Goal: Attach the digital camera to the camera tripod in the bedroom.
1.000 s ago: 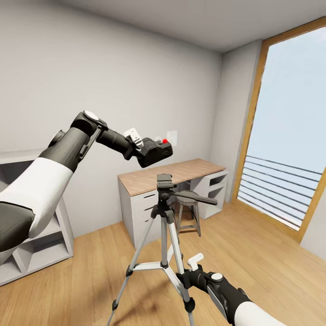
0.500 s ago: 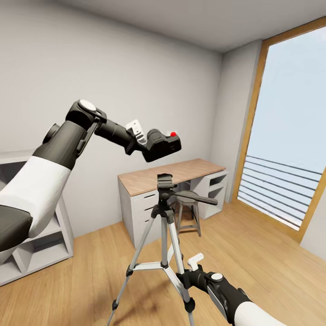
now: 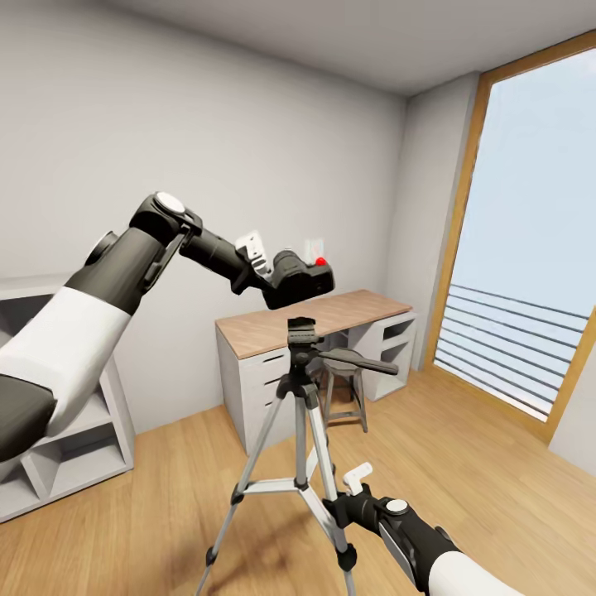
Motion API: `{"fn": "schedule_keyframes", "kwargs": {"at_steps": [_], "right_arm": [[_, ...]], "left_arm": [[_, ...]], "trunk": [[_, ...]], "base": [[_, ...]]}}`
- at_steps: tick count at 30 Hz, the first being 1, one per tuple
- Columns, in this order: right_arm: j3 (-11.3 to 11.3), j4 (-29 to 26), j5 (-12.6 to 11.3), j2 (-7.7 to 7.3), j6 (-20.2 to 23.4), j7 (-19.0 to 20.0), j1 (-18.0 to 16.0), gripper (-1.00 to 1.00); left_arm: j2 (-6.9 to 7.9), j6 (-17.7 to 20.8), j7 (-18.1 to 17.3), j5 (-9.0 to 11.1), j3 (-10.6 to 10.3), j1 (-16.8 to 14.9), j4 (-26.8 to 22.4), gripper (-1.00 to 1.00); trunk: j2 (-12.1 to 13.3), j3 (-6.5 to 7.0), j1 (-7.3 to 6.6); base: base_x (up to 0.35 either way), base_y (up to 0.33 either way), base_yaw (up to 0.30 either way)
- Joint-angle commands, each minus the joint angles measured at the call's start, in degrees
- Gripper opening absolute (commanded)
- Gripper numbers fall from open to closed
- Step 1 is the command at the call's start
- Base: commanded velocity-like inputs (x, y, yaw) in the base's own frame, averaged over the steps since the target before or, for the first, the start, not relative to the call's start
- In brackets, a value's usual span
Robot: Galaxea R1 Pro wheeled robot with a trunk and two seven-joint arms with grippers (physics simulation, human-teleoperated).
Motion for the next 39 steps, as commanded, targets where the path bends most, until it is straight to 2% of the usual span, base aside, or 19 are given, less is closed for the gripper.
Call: {"fn": "schedule_keyframes", "kwargs": {"at_steps": [1, 3, 4, 6, 17, 22, 25, 29, 34, 39], "right_arm": [[0.14, -0.09, 0.86, -0.01, 0.09, -0.26, -0.06, -1.0], [0.14, -0.1, 0.86, -0.02, 0.09, -0.26, -0.06, -1.0], [0.14, -0.1, 0.86, -0.03, 0.08, -0.26, -0.06, -1.0], [0.14, -0.1, 0.86, -0.03, 0.09, -0.26, -0.06, -1.0], [0.14, -0.1, 0.86, -0.03, 0.13, -0.26, -0.06, -1.0], [0.14, -0.1, 0.86, -0.03, 0.1, -0.33, -0.06, -1.0], [0.14, -0.1, 0.86, -0.03, 0.08, -0.35, -0.06, -1.0], [0.14, -0.1, 0.86, -0.03, 0.07, -0.35, -0.06, -1.0], [0.14, -0.1, 0.86, -0.03, 0.07, -0.35, -0.06, -1.0], [0.14, -0.1, 0.86, -0.03, 0.07, -0.38, -0.06, -1.0]], "left_arm": [[0.14, 0.21, -0.76, 0.12, -0.91, -0.07, 0.06, -1.0], [0.2, 0.18, -1.39, 0.79, -1.48, -0.07, 0.15, -1.0], [0.29, 0.12, -2.38, 2.07, -2.07, -0.07, 0.28, -1.0], [0.43, 0.09, -2.7, 2.52, -2.28, -0.07, 0.34, -1.0], [0.92, 0.0, -3.11, 2.99, -2.64, -0.07, 0.31, -1.0], [2.11, -0.08, -3.2, 3.07, -2.85, -0.07, -0.1, -1.0], [3.79, -0.15, -3.27, 3.18, -4.73, -0.07, -0.43, -1.0], [4.72, -0.15, -3.35, 3.23, -7.25, -0.07, -0.52, -1.0], [5.12, -0.05, -4.17, 3.3, -8.64, -0.07, -0.86, -1.0], [5.2, -0.01, -4.63, 3.38, -8.9, -0.07, -1.0, -1.0]], "trunk": [[-0.1, -0.11, 0.02], [-0.1, -0.11, 0.02], [-0.1, -0.11, 0.02], [-0.1, -0.11, 0.02], [-0.1, -0.11, 0.02], [-0.1, -0.11, 0.02], [-0.1, -0.11, 0.02], [-0.1, -0.11, 0.02], [-0.1, -0.11, 0.02], [-0.1, -0.11, 0.02]], "base": [[0.0, 0.0, 0.0], [0.0, 0.0, 0.0], [0.0, 0.0, 0.0], [0.0, 0.0, 0.0], [0.0, 0.0, 0.0], [0.0, 0.0, 0.0], [0.0, 0.0, 0.0], [0.0, 0.0, 0.0], [0.0, 0.0, 0.0], [0.0, 0.0, 0.0]]}}
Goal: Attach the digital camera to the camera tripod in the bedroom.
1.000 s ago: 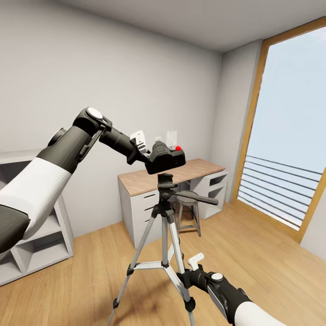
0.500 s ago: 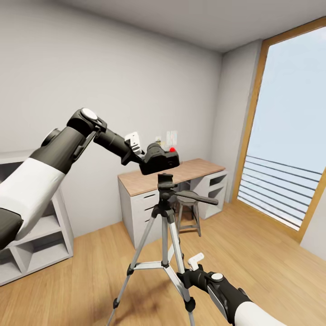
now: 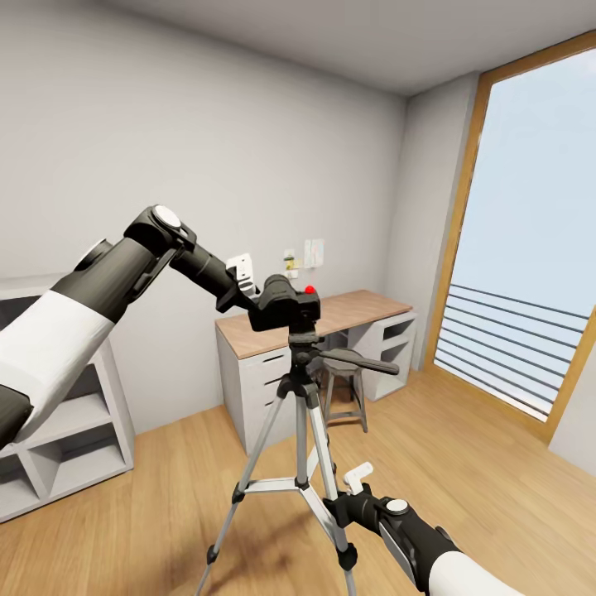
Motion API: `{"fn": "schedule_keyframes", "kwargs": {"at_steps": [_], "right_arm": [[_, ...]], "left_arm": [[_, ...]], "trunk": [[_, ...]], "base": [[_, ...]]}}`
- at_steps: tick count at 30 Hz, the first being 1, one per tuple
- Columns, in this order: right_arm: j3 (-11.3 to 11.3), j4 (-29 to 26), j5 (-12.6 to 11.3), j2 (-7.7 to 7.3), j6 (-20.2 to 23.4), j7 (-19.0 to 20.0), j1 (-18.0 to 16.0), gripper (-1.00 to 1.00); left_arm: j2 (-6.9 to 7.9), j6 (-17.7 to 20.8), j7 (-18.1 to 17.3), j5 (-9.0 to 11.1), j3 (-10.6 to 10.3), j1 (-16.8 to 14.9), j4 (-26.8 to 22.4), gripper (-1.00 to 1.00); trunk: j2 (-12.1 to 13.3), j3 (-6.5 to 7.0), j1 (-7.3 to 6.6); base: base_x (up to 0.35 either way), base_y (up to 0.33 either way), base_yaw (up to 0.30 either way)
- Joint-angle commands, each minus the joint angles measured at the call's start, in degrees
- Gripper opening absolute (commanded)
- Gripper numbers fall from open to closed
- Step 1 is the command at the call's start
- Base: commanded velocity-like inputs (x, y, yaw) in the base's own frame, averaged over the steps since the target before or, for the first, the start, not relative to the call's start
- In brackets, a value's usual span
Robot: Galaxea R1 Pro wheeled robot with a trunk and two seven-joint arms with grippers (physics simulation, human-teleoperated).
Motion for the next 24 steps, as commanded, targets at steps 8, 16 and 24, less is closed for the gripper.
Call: {"fn": "schedule_keyframes", "kwargs": {"at_steps": [8, 16, 24], "right_arm": [[0.19, -0.08, 0.92, 0.0, 0.11, -0.03, -0.05, -1.0], [0.19, -0.08, 0.92, 0.0, 0.11, -0.03, -0.05, -1.0], [0.19, -0.08, 0.92, 0.0, 0.11, -0.03, -0.05, -1.0]], "left_arm": [[0.06, 0.27, -0.44, 2.95, 0.26, -0.07, -0.45, -1.0], [-0.2, 0.53, -0.09, 6.25, 0.98, -0.07, -1.66, -1.0], [0.06, 0.8, 0.67, 8.73, 6.34, -0.07, -1.63, -1.0]], "trunk": [[-0.1, -0.11, 0.02], [-0.1, -0.11, 0.02], [-0.1, -0.11, 0.02]], "base": [[0.0, 0.0, 0.0], [0.0, 0.0, 0.0], [0.0, 0.0, 0.0]]}}
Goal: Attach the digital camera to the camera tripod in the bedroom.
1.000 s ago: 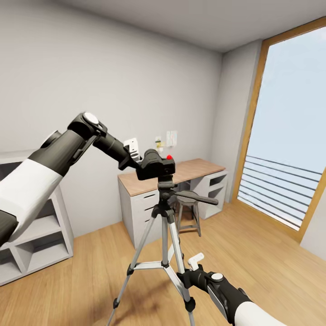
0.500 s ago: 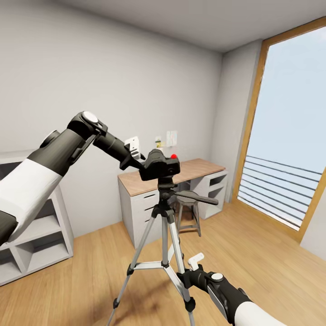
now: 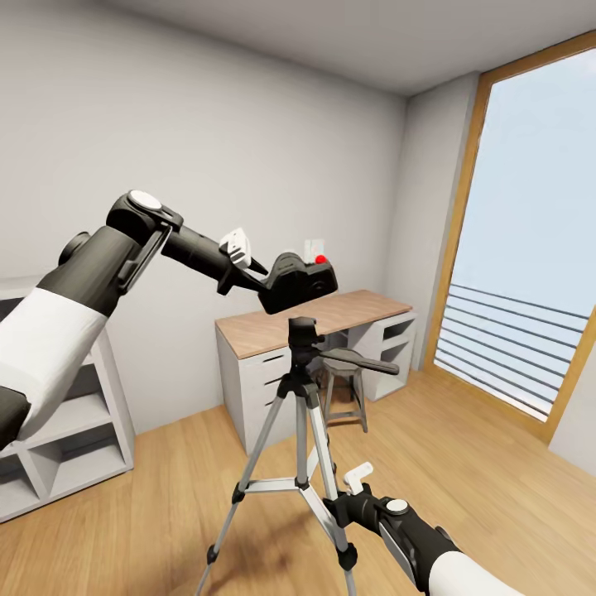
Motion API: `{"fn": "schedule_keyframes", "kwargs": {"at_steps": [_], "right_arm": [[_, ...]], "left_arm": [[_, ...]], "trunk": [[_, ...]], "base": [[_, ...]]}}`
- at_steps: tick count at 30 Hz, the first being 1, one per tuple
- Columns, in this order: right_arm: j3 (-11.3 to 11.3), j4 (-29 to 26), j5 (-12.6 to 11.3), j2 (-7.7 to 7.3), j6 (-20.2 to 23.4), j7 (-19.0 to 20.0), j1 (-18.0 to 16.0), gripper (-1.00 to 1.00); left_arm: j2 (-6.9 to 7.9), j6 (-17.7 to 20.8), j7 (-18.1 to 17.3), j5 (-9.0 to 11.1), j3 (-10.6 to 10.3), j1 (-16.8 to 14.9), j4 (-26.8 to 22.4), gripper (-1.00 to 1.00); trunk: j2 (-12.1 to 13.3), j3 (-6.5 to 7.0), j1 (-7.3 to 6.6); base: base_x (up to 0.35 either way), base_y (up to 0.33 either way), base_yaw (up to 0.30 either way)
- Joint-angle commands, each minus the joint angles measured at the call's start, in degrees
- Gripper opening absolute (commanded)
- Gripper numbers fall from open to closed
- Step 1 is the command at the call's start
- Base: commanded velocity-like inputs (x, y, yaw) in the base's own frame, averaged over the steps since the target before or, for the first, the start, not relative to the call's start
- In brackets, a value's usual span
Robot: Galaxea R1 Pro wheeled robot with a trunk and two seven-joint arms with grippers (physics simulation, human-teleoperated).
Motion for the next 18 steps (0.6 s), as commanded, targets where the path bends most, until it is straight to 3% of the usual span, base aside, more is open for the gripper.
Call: {"fn": "schedule_keyframes", "kwargs": {"at_steps": [1, 3, 8, 9, 10, 18], "right_arm": [[0.17, -0.07, 0.94, 0.0, 0.11, 0.02, -0.05, -1.0], [0.16, -0.07, 0.94, 0.0, 0.11, -0.01, -0.05, -1.0], [0.13, -0.07, 0.94, 0.0, 0.11, -0.04, -0.05, -1.0], [0.12, -0.07, 0.94, 0.0, 0.11, -0.05, -0.05, -1.0], [0.15, -0.07, 0.94, 0.0, 0.16, -0.05, -0.05, -1.0], [0.17, -0.07, 0.94, 0.0, 0.19, -0.05, -0.05, -1.0]], "left_arm": [[0.02, 0.27, -0.24, -0.38, -0.02, -0.07, -0.04, -1.0], [0.0, 0.23, -0.15, -0.44, -0.03, -0.07, 0.0, -1.0], [-0.02, 0.14, 0.0, -0.9, -2.4, -0.07, 0.02, -1.0], [-0.07, 0.13, -0.02, -2.53, -4.67, -0.07, -0.05, -1.0], [-0.02, 0.07, -0.15, -4.33, -5.31, -0.07, -0.44, -1.0], [0.02, 0.01, -0.24, -5.69, -5.73, -0.07, -0.8, -1.0]], "trunk": [[-0.1, -0.11, 0.02], [-0.1, -0.11, 0.02], [-0.1, -0.11, 0.02], [-0.1, -0.11, 0.02], [-0.1, -0.11, 0.02], [-0.1, -0.11, 0.02]], "base": [[0.0, 0.0, 0.0], [0.0, 0.0, 0.0], [0.0, 0.0, 0.0], [0.0, 0.0, 0.0], [0.0, 0.0, 0.0], [0.0, 0.0, 0.0]]}}
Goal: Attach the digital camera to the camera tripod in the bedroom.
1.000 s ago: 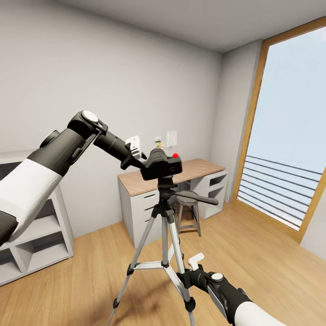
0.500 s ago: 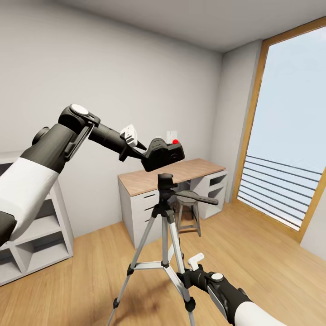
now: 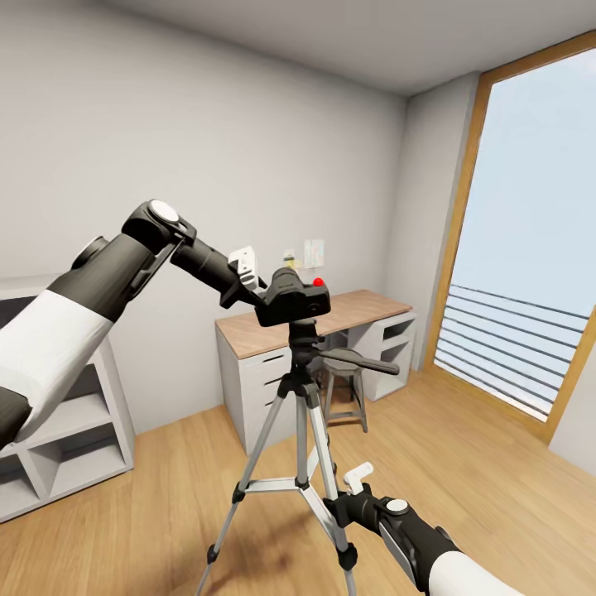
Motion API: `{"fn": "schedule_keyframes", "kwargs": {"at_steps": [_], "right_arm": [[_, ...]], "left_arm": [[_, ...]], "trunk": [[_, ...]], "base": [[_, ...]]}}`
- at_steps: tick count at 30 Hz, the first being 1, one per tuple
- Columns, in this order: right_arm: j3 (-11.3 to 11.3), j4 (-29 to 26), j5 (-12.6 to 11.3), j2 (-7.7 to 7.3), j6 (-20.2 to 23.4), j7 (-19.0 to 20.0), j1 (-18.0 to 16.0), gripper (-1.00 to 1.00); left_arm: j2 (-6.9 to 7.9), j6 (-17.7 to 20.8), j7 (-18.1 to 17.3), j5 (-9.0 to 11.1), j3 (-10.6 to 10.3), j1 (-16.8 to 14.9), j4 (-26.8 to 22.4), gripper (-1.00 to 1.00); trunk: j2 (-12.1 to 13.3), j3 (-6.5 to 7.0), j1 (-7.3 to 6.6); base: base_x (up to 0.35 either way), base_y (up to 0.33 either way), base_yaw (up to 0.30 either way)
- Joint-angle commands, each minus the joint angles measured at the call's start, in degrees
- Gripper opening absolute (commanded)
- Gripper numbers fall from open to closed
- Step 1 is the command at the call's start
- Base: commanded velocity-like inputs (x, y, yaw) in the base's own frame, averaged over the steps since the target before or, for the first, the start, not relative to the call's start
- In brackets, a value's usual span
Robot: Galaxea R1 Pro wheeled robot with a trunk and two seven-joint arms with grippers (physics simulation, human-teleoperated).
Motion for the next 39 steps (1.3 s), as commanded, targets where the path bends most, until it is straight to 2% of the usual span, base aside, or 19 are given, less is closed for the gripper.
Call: {"fn": "schedule_keyframes", "kwargs": {"at_steps": [1, 5, 11, 14, 17, 21, 30, 34, 39], "right_arm": [[0.22, -0.06, 0.99, 0.0, 0.12, 0.03, -0.05, -1.0], [0.22, -0.06, 0.99, -0.01, 0.1, 0.03, -0.05, -1.0], [0.22, -0.06, 0.99, 0.0, 0.06, 0.03, -0.05, -1.0], [0.22, -0.06, 0.99, 0.0, 0.04, 0.03, -0.05, -1.0], [0.22, -0.06, 0.99, -0.02, 0.03, 0.05, -0.05, -1.0], [0.22, -0.06, 0.99, -0.01, 0.03, 0.04, -0.05, -1.0], [0.22, -0.06, 0.99, 0.0, 0.03, 0.06, -0.05, -1.0], [0.17, -0.06, 0.99, -0.05, 0.03, 0.04, -0.05, -1.0], [0.14, -0.08, 0.99, -0.08, 0.03, 0.03, -0.05, -1.0]], "left_arm": [[0.1, 0.19, -0.32, -0.38, -0.03, -0.07, -0.12, -1.0], [0.18, 0.09, -0.36, -0.42, 0.0, -0.07, -0.2, -1.0], [-0.6, 0.02, 0.6, -0.5, 0.53, -0.07, -0.19, -1.0], [-1.13, -0.07, 3.53, -0.51, 0.71, -0.07, -0.15, -1.0], [-1.66, -0.24, 8.06, -0.45, 0.68, -0.07, -0.06, -1.0], [-1.81, -0.42, 10.35, -0.2, 0.64, -0.07, 0.03, -1.0], [-1.51, -0.6, 10.62, 0.12, 0.58, -0.07, -0.64, -1.0], [-1.48, -2.66, 10.58, 0.29, 0.45, -0.07, -0.6, -1.0], [-1.51, -7.72, 10.41, 0.98, 0.38, -0.04, 0.8, -1.0]], "trunk": [[-0.1, -0.11, 0.02], [-0.1, -0.11, 0.02], [-0.1, -0.11, 0.02], [-0.1, -0.11, 0.02], [-0.1, -0.11, 0.02], [-0.1, -0.11, 0.02], [-0.1, -0.11, 0.02], [-0.1, -0.11, 0.02], [-0.1, -0.11, 0.02]], "base": [[0.0, 0.0, 0.0], [0.0, 0.0, 0.0], [0.0, 0.0, 0.0], [0.0, 0.0, 0.0], [0.0, 0.0, 0.0], [0.0, 0.0, 0.0], [0.0, 0.0, 0.0], [0.0, 0.0, 0.0], [0.0, 0.0, 0.0]]}}
